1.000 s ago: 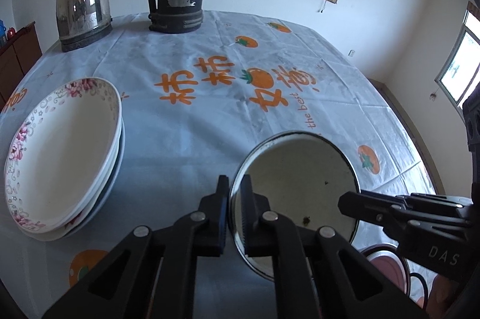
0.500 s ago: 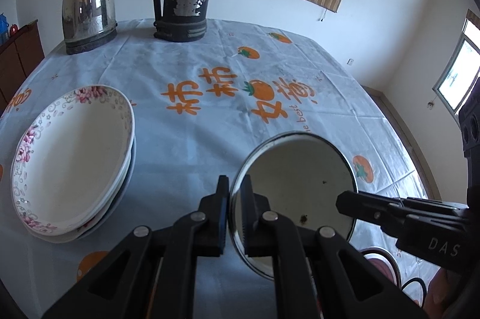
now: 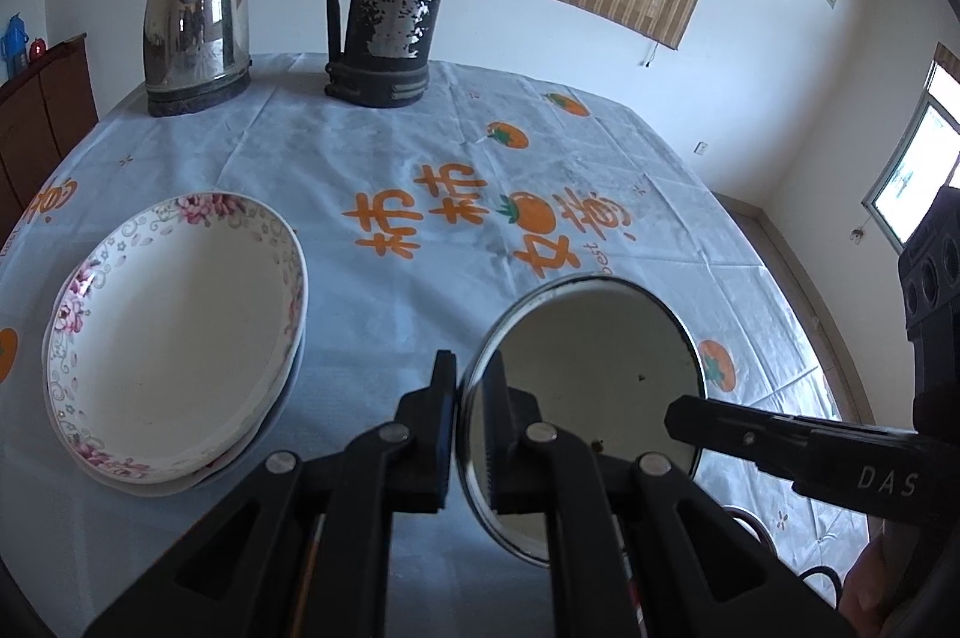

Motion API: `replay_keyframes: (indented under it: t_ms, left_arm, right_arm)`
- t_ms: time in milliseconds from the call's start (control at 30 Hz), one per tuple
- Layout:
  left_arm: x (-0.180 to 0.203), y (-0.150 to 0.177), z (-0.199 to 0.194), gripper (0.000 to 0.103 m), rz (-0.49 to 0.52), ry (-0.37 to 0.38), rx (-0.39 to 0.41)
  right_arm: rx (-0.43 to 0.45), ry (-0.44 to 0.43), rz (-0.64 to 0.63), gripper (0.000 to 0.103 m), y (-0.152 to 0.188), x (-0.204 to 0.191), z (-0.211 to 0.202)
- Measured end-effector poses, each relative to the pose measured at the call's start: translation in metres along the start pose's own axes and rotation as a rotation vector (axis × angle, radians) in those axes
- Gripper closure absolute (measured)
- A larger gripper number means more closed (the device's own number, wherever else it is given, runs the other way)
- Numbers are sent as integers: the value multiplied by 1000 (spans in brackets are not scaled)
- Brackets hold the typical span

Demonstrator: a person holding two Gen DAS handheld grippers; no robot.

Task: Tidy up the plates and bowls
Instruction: 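Lift the white enamel bowl with the left gripper over the pink bowl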

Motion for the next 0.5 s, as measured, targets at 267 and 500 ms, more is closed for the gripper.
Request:
replay_keyframes:
  t_ms: [267, 500]
  left_arm:
    - [5, -5, -19, 97, 12, 15, 35]
    - [11, -4, -23, 97, 21, 45, 24]
  right_arm:
    - [21, -15, -12, 94, 1, -8, -14]
    - [31, -39, 0, 94, 8, -4, -28]
Point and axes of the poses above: each gripper's, at about its wrist camera, not at the fingertips, and z roughly the way its jaws point, x to its right, y to its underside, the point moved 2 cm from there along z, roughly the way its jaws point, and after that the axes turned 13 degrees about y, right-handed, at the moved point
